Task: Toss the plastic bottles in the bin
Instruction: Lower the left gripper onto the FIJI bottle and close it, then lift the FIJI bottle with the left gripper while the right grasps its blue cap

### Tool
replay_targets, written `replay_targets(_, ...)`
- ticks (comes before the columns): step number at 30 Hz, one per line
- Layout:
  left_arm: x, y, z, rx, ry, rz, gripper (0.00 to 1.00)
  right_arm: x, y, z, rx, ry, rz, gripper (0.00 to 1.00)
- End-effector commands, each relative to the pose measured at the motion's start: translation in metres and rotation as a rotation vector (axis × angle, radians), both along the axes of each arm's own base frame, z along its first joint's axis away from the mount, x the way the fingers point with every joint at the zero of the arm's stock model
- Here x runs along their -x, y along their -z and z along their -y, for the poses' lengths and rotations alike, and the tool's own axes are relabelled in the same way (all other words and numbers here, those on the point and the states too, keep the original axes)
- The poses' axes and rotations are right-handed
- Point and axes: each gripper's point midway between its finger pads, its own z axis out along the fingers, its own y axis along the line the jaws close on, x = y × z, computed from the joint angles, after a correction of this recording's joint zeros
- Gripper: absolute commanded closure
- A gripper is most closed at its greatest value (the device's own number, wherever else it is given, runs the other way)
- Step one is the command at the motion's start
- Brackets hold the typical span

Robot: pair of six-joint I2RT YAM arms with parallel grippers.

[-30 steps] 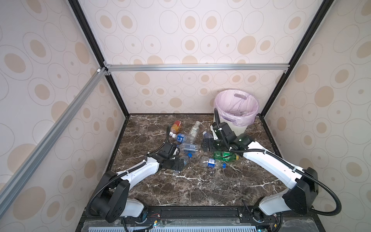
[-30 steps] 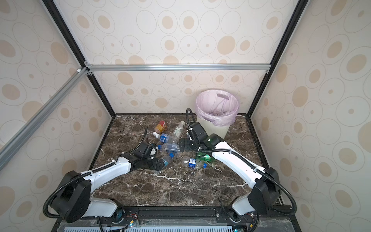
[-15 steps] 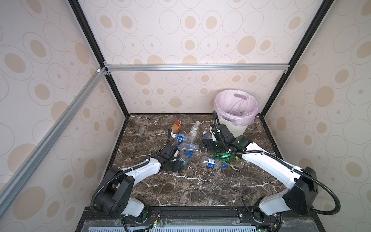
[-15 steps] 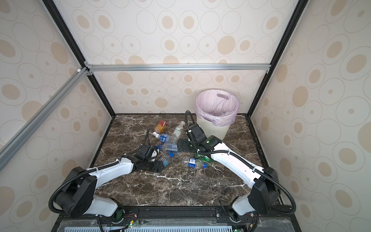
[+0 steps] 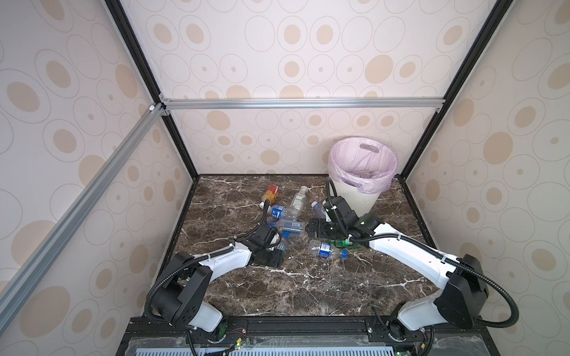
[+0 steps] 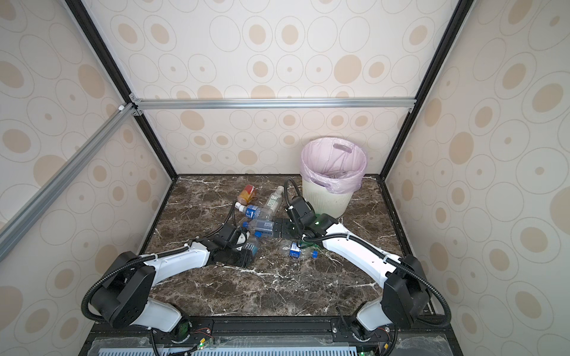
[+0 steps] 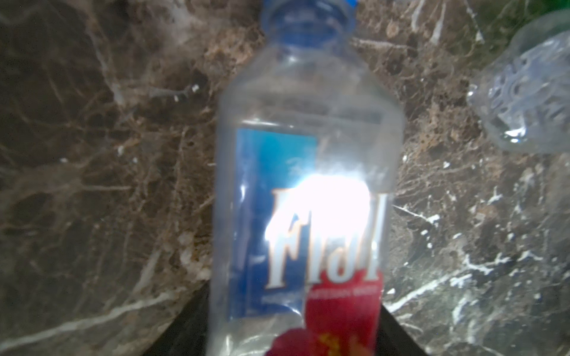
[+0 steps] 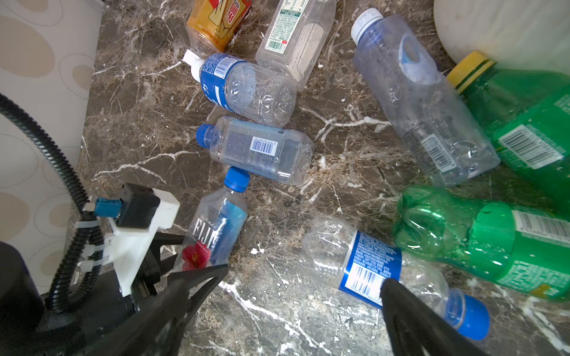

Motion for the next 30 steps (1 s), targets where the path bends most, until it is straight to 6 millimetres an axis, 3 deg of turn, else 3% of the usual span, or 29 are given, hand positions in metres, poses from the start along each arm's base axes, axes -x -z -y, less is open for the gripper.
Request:
replay_targets(1,-0.004,-0.005,0.002,-0.005,0.011,0.023,0.44,0.001,0.001,-0.002,-0.011,0.016,0.004,0.0)
replay_targets(6,-0.009,-0.022,0.006,0.033,0.012,0.074,0.47,0.0,0.002,-0.005,-0.054,0.044,-0.01,0.0)
replay_targets(11,-0.012,-0.055,0.02,0.154,0.037,0.159,0.47,-0.001,-0.006,-0.008,-0.093,0.058,-0.004,0.0)
replay_targets(18,-0.014,-0.102,0.034,0.297,0.068,0.282,0.46,-0.003,-0.028,-0.012,-0.139,0.052,0.033,0.0)
replay_targets(30,-0.04,-0.163,0.074,0.469,0.12,0.374,0.46,-0.011,-0.073,-0.02,-0.205,0.024,0.121,0.02)
